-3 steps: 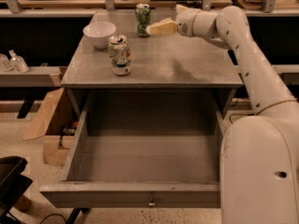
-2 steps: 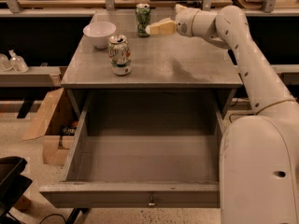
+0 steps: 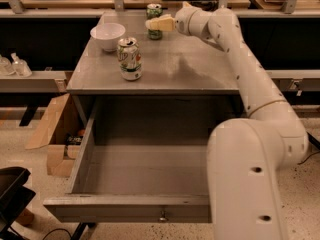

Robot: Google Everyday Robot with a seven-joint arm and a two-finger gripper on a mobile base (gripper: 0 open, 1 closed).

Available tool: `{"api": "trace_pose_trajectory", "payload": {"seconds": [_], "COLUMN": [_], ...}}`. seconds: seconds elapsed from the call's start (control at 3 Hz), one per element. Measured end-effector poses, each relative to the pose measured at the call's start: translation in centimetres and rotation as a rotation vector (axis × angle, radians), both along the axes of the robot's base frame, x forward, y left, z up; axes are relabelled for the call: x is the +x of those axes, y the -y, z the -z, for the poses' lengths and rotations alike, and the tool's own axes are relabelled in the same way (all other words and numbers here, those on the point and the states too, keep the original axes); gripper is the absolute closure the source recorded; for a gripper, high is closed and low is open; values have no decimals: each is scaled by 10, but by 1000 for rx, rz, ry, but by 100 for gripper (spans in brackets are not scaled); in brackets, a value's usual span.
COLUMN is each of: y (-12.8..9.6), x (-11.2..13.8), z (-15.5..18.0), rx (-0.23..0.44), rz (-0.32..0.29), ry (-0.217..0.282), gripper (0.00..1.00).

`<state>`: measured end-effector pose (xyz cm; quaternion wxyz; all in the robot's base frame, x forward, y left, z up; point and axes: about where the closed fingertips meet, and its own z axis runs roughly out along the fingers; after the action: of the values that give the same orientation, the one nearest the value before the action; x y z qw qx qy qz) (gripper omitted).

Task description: Place green can into top drawer

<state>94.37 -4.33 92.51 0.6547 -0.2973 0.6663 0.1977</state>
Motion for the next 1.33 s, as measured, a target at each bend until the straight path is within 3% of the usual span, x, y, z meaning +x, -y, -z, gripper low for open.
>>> {"api": "trace_pose_trajectory", "payload": {"seconds": [0.67, 1.0, 1.33], "y": [-21, -21, -37], "x": [46, 47, 52], "z": [-3, -4, 13], "rx": [39, 43, 65], "rz": [114, 118, 111], "ry": [14, 12, -25], "gripper": [0, 0, 3]}}
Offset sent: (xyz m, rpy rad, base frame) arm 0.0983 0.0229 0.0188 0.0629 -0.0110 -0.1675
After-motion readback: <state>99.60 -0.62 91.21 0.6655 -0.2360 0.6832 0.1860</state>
